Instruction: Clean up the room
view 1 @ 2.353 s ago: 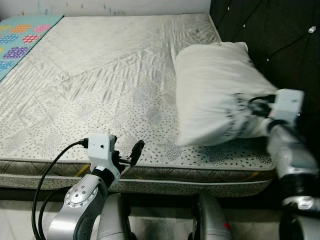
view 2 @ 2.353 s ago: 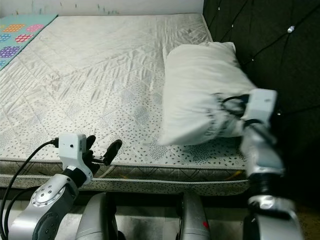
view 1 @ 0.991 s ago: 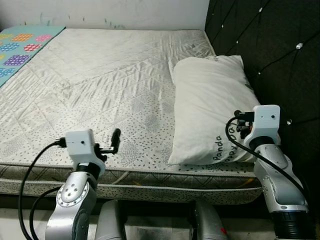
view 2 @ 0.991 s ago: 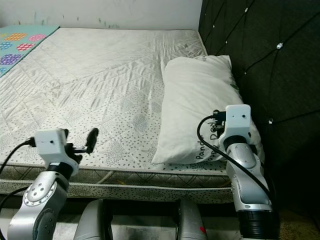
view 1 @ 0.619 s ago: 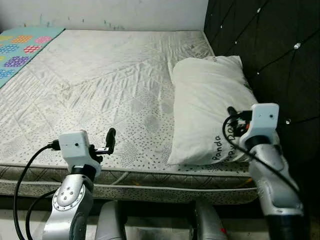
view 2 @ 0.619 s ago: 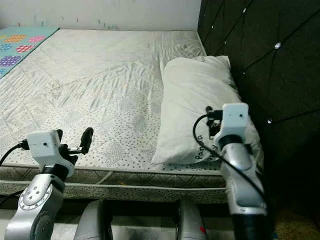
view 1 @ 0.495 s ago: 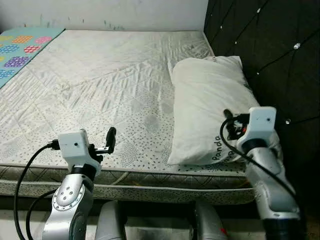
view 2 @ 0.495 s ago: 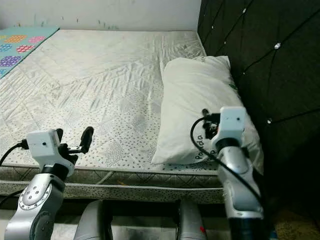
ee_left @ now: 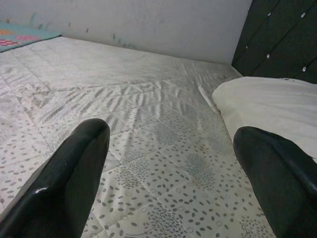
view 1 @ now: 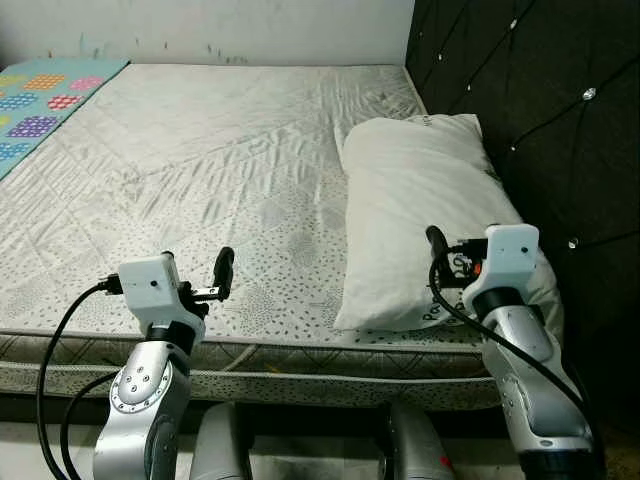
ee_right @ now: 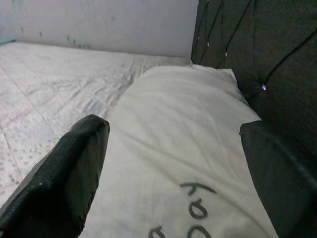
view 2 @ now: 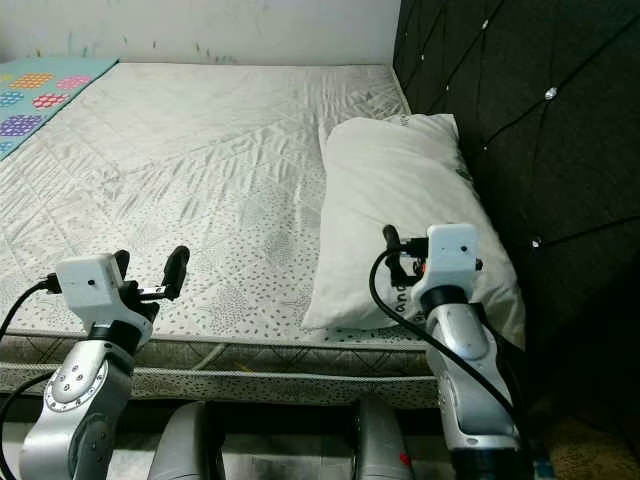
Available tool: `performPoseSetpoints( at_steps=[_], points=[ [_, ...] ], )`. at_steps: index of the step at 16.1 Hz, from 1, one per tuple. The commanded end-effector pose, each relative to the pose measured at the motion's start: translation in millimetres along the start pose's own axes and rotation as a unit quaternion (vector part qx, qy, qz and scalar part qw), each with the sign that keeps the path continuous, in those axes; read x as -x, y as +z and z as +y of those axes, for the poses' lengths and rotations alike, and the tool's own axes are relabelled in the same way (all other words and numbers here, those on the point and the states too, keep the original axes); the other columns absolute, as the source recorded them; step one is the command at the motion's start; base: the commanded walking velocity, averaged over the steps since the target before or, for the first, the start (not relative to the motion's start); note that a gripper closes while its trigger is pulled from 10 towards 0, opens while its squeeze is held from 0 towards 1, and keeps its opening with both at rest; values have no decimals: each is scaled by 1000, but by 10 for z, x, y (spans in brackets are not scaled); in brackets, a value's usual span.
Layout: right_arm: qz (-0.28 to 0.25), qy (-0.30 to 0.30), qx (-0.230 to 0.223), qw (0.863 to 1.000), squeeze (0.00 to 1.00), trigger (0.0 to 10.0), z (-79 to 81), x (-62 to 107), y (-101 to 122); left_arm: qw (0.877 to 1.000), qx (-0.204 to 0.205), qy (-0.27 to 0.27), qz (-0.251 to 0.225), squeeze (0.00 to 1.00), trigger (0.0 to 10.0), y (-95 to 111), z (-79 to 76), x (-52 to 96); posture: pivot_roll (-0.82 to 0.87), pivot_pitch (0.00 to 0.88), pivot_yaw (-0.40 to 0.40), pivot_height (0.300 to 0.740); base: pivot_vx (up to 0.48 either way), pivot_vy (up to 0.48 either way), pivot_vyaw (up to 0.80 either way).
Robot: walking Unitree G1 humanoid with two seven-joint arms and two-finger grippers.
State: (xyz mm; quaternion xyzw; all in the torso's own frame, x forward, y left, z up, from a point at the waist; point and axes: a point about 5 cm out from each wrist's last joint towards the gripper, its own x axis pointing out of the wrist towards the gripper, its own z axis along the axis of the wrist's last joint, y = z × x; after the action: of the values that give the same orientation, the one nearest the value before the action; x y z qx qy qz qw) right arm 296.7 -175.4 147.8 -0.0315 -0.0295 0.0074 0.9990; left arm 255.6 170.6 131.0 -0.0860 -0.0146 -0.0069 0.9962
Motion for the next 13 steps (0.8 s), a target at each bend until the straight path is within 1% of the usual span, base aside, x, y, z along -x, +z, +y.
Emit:
performPoseSetpoints(
  at_steps=[1, 2, 3, 4, 7, 9, 12, 13],
  points=[
    [-10, -4, -17, 1000, 749, 10000, 5, -48, 65, 1000, -7, 2, -10, 0, 10000, 36, 12, -45, -149, 0, 12, 580, 0, 0, 0],
    [-10, -2, -21, 1000, 416, 10000, 12, -62, 69, 1000, -6, 4, -14, 0, 10000, 58, 5, -65, -146, 0, 16, 580, 0, 0, 0],
    [-4, -1, -39, 999, 0, 10000, 36, -96, 74, 1000, -5, 4, -18, 0, 10000, 78, -1, -81, -148, 0, 21, 580, 0, 0, 0],
    [-9, -4, -54, 999, 0, 10000, 56, -120, 122, 1000, -4, 3, -18, 0, 10000, 82, -1, -78, -154, 0, 22, 580, 0, 0, 0],
    [-25, -3, -58, 998, 0, 10000, 93, -170, 229, 1000, 5, 6, -10, 0, 10000, 23, 17, -39, -162, 0, 10, 580, 0, 0, 0],
    [-35, 5, -56, 998, 0, 10000, 104, -232, 308, 1000, 10, 10, -14, 0, 10000, 36, -16, -46, -152, 0, -3, 580, 0, 0, 0],
    [-35, 14, -47, 998, 0, 10000, 96, -272, 318, 1000, 12, 18, -15, 0, 10000, 22, 4, -23, -149, 0, -5, 580, 0, 0, -479],
    [-35, 13, -47, 998, 0, 10000, 87, -274, 321, 1000, 11, 17, -15, 0, 10000, 23, 1, -24, -149, 0, -5, 588, 0, 0, -456]
  ],
)
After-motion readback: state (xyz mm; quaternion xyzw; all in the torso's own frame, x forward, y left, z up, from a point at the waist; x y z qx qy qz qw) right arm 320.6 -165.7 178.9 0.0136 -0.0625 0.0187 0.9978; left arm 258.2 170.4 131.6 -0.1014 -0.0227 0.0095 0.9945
